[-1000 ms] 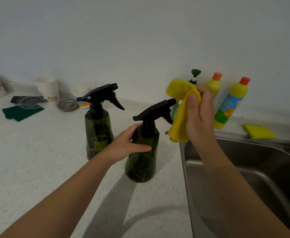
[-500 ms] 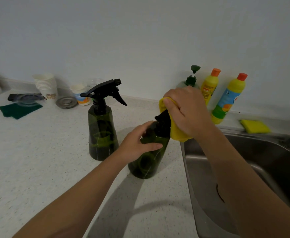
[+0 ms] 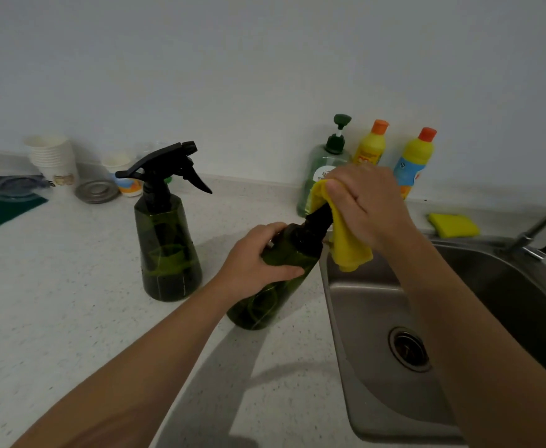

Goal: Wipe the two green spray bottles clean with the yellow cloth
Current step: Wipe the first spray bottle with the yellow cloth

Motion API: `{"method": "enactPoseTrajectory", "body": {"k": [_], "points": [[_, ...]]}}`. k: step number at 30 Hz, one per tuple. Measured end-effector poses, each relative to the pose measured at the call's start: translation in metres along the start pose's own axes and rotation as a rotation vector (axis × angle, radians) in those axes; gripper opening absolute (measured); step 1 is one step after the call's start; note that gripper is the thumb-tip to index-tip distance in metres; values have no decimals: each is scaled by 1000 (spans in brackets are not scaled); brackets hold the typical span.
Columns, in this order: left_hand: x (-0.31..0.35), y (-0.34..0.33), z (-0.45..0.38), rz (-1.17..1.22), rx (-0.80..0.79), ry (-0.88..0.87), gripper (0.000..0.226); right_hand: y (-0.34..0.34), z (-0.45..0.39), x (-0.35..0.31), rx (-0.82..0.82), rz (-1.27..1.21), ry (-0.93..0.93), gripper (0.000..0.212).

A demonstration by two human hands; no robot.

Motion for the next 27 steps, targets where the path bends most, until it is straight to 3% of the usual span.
{"method": "enactPoseTrajectory", "body": {"k": [9, 13, 18, 22, 27], "points": [[-1, -5, -10, 65, 50, 76, 56, -16, 22, -19, 136, -154, 46, 47], [-5, 1, -11, 99, 91, 116, 56, -21, 44, -13, 268, -211, 11, 34], [-16, 19, -5, 159, 121, 185, 56, -37, 78, 4, 368, -458, -347, 14], [-24, 28, 3, 215, 133, 204, 51, -78, 95, 10, 192, -585, -579, 13], [-29, 32, 7, 209, 87, 177, 49, -124, 114, 8, -67, -504, -581, 15]]}}
Point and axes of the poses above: each hand's wrist, its own z-axis away from the middle knuckle, its own y-axis out of the back of the hand, x = y × z, the point moved 6 cm from there along -z, towards the middle knuckle, and after that the axes turned 10 degrees about y, right-handed, at the moved point
